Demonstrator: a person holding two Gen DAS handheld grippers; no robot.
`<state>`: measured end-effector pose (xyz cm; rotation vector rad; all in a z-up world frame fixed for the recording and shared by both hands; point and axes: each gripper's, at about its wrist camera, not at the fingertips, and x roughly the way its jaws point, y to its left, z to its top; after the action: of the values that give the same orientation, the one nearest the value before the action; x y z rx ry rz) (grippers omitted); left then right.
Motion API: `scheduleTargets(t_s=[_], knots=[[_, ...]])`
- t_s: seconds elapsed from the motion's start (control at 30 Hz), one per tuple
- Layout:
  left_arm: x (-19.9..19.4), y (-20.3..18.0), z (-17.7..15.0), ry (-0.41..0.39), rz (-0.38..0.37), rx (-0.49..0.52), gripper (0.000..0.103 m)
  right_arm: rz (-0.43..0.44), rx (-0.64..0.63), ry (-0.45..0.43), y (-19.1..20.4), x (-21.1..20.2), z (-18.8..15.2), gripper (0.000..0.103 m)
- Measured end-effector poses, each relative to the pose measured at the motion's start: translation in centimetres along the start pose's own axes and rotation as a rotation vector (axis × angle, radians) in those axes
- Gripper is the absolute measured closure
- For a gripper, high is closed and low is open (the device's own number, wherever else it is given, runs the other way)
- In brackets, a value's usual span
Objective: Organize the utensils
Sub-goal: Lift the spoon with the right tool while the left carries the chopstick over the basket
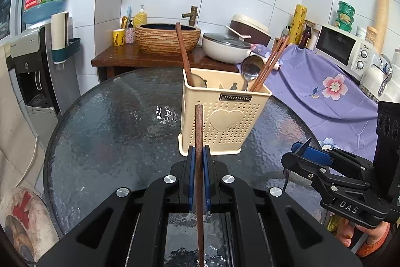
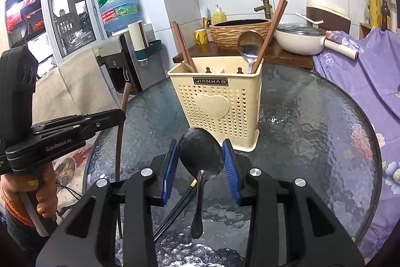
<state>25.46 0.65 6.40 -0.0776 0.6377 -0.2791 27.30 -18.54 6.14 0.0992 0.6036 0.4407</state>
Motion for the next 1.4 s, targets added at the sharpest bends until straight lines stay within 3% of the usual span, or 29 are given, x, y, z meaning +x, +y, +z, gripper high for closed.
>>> scheduleTargets(t_s=[0.57,0.8,1.03,1.2,1.4], knots=[[-2.7,-0.3,3.3,-0.073,-0.028,0.025,0.097,0.028,-0.055,-0.059,1.1,-1.4,3.5,0.066],[-4.3,-0.5,8.1,-0.127,-0.052,0.025,0.097,0.022,-0.084,-0.14,1.5,-2.4,8.6,0.066],[-6.5,-1.5,15.7,-0.219,-0.064,0.013,0.097,-0.002,-0.081,-0.229,1.4,-3.0,16.0,0.066],[-5.5,-2.5,19.9,-0.26,-0.027,-0.004,0.097,-0.052,-0.091,-0.284,1.0,-1.9,19.2,0.066],[-1.4,-2.6,19.3,-0.249,0.051,-0.008,0.097,-0.113,-0.106,-0.286,0.1,2.0,17.7,0.066]])
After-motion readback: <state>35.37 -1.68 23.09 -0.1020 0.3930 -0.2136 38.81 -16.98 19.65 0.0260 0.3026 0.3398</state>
